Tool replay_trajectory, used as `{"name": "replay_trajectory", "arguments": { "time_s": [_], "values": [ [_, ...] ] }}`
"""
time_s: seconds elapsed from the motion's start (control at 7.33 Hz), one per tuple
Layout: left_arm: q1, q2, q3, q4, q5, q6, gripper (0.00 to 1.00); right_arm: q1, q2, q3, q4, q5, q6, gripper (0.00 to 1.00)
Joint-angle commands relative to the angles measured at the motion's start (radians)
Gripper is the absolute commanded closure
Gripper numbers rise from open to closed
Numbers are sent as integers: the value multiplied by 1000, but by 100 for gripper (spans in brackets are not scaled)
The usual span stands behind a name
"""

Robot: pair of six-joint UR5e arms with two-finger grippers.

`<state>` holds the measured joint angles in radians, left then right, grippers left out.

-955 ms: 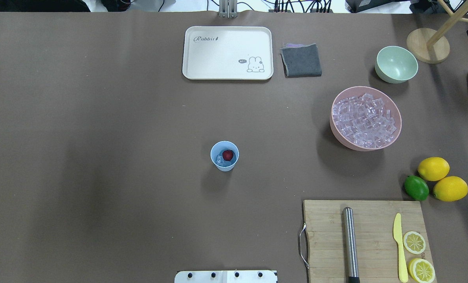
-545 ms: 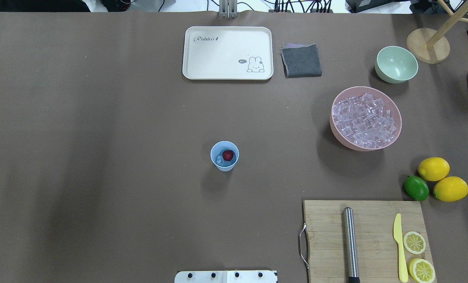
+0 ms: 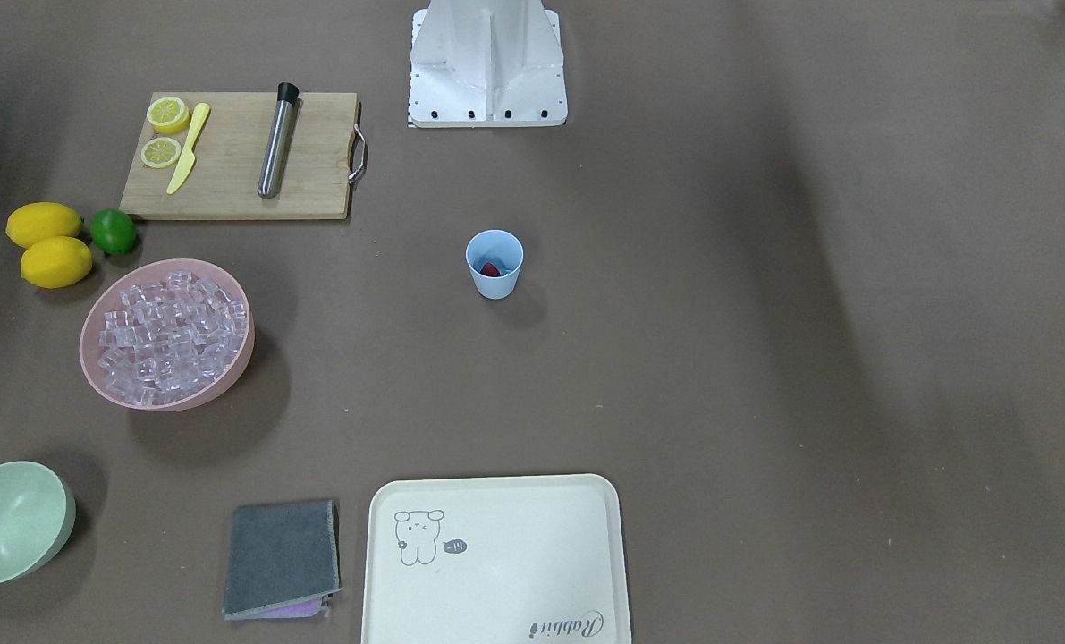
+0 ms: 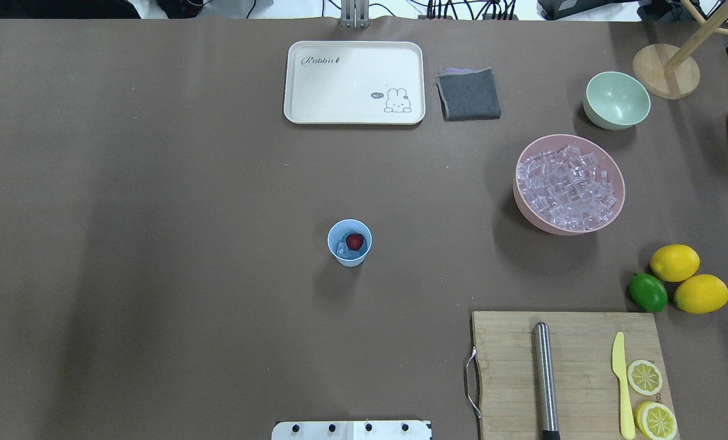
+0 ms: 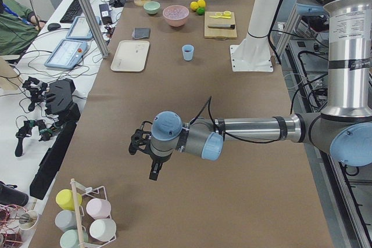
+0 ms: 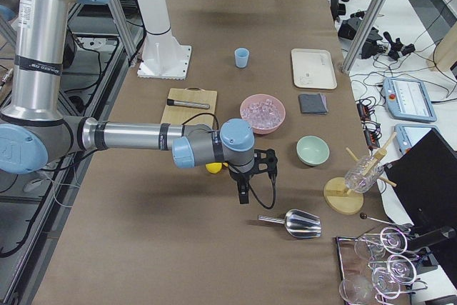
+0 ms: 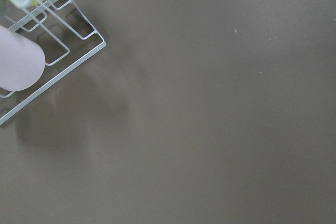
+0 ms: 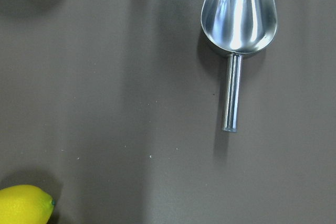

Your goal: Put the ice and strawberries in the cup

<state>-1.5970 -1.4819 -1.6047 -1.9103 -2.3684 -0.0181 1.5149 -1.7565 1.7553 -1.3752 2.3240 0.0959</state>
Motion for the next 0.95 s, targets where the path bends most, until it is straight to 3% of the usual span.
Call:
{"name": "replay_trajectory", "arguments": {
  "time_s": [0.0, 0.82],
  "values": [
    [2, -8, 3, -3, -2, -48, 2, 18, 11, 12, -80, 9, -33, 0],
    [26, -61, -1, -3, -15, -143, 2, 30, 123, 3, -235, 11, -81, 0]
  ]
}}
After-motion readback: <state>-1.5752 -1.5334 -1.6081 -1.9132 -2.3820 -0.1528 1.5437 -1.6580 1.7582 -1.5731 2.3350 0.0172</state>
